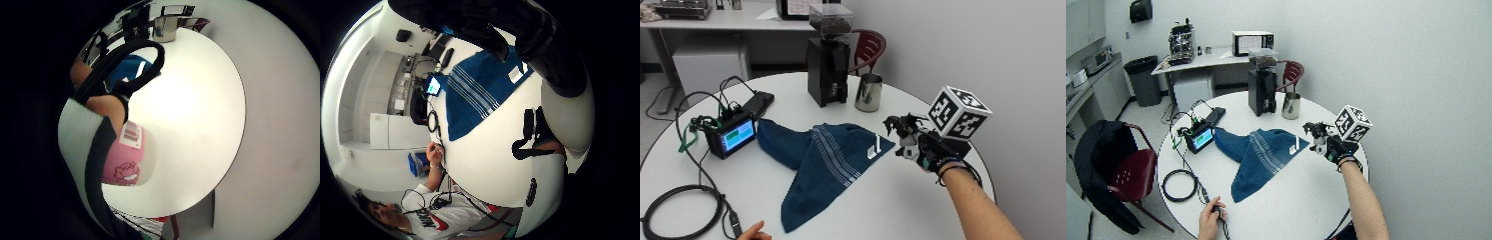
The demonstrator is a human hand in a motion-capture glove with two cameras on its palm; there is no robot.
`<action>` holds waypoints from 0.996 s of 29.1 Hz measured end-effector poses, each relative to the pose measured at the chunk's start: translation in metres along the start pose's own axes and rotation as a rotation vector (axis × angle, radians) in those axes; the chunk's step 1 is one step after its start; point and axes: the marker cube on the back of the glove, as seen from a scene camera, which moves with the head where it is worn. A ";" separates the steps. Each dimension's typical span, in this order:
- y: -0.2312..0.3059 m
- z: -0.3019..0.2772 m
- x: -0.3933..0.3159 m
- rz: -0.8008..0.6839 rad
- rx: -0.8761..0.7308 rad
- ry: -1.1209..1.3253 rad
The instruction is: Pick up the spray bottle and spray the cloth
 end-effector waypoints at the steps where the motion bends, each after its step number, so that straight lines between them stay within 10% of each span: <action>1: 0.001 0.006 0.003 0.010 -0.021 0.031; 29: -0.001 -0.010 0.004 -0.015 -0.113 0.038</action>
